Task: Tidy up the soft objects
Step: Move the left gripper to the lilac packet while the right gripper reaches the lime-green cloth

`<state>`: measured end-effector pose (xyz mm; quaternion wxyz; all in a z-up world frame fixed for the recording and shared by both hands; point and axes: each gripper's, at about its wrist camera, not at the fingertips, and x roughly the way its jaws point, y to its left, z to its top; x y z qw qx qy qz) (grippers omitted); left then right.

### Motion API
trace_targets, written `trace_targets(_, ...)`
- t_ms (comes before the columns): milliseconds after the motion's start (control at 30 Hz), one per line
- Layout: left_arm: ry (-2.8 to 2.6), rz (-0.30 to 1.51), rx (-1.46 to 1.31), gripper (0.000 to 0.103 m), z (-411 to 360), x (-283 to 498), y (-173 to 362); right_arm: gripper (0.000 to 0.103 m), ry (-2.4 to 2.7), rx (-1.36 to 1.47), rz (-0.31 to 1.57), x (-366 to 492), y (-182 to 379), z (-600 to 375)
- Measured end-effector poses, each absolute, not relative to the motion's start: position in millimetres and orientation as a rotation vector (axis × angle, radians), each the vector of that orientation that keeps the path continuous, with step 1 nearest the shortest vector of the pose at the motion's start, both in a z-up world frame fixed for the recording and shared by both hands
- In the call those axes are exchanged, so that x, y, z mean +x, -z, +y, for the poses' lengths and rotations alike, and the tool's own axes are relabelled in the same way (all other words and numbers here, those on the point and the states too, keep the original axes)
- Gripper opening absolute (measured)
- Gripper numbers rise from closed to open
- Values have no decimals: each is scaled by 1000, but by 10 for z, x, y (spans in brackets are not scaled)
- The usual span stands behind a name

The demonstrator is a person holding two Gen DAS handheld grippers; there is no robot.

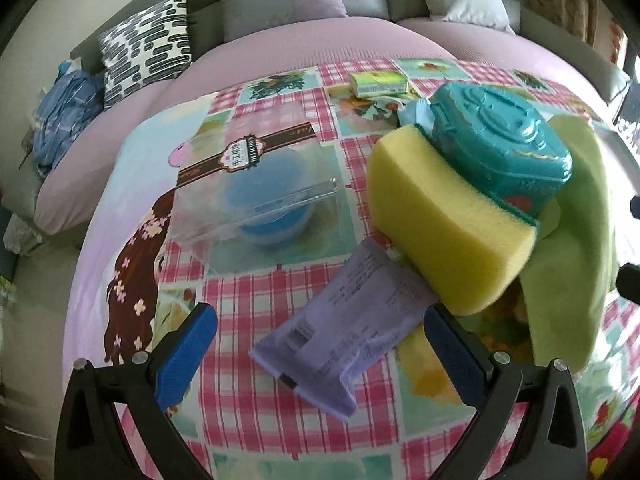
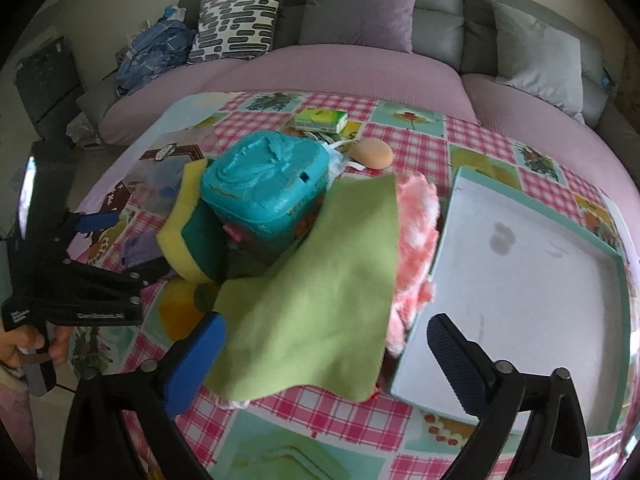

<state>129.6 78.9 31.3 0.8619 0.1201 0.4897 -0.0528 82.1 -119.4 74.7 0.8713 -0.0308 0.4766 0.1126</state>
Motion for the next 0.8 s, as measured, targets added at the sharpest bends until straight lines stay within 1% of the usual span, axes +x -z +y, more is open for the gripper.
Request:
trace_targets(33,114,1030,256,103,788,1311,-299,91,-240,-66,992,829,-748,-1174)
trace_targets(100,127,1035,251,102,786,1315,-280,85,-250,-68,991,847,-746,-1136)
trace_targets(133,133,1036,249,101,785,1315,-273,80,-256,-66,991,851,-744,-1122)
trace_targets(167,138,1037,248,97,780,1320,-268,77,-263,-62,993,856,-738,-1111)
trace_targets(200,143,1039,248,90,775,1313,-258,71,-269,-57,993,858,-733,-1103)
trace_targets(233,149,1045,245,86,778,1306,-248,65,-274,-51,993,861,-729,-1097)
trace_targets(267,153,1051,239,80,781,1299,-235,63,-276,-48,993,862,-726,-1089)
trace_targets(300,161,1060,231,78,787,1295,-220,58,-281,-44,993,866,-720,-1085)
trace_targets(333,166,1064,225,77,792,1285,-214,50,-283,-42,993,869,-719,-1079)
trace_targets(433,180,1062,221,68,794,1257,-216,36,-286,-24,1000,879,-693,-1090)
trace_targets(467,183,1063,217,66,799,1250,-217,34,-286,-16,1004,885,-684,-1100)
trace_targets(533,189,1064,202,63,818,1241,-220,23,-289,-1,1007,888,-676,-1127)
trace_targets(567,190,1064,196,61,825,1238,-226,20,-290,6,1007,887,-675,-1137)
trace_targets(600,190,1062,191,60,828,1232,-232,14,-290,12,1005,881,-677,-1149)
trace_targets(700,186,1059,174,58,842,1185,-244,6,-296,24,999,863,-692,-1168)
trace_targets(800,178,1058,142,55,893,1081,-277,5,-309,29,993,838,-718,-1170)
